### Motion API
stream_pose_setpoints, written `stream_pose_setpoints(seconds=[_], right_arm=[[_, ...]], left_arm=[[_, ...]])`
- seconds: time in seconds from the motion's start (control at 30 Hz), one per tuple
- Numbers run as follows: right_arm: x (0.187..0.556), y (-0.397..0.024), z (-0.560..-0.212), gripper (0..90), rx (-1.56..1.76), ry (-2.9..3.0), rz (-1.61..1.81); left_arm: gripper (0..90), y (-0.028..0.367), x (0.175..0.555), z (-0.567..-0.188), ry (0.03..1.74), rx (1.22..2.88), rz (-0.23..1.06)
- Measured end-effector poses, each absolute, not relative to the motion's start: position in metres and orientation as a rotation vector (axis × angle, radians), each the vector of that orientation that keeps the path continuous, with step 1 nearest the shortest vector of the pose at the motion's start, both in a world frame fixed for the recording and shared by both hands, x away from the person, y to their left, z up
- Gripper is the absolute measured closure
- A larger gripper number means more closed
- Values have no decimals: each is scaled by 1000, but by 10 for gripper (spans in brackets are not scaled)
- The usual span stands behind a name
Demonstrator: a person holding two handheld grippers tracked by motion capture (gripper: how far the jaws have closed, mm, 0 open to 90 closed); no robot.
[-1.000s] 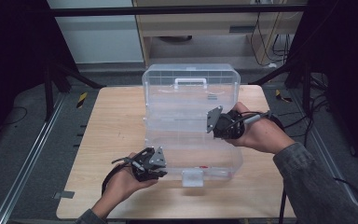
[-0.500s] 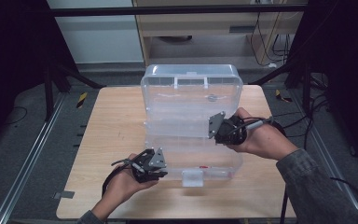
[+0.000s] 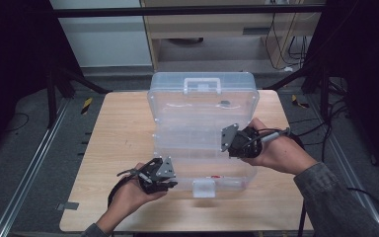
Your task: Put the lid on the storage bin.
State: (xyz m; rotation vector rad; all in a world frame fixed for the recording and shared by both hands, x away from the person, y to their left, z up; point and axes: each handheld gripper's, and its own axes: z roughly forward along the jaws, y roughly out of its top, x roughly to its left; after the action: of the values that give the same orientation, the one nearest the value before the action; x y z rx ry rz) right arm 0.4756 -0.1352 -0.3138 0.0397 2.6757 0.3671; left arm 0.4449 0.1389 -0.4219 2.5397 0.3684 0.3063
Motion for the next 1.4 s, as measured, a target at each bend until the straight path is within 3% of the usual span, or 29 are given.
stream_pose_setpoints(seconds=[0.23,0.47,0.8,1.03,1.4], right_arm=[[476,-137,-314,834,39,2683,380],[476,-138,-314,833,39,2684,383],[476,-138,-315,830,42,2688,383],[475,-139,-316,829,43,2689,389],[471,-139,-319,829,34,2690,390]], left_arm=[[652,146,437,-411,413,2478,294],[662,158,435,-390,353,2393,296],[889,182,430,-339,373,2243,216],[898,214,459,-306,513,2156,257],[897,220,495,-288,613,2106,247]])
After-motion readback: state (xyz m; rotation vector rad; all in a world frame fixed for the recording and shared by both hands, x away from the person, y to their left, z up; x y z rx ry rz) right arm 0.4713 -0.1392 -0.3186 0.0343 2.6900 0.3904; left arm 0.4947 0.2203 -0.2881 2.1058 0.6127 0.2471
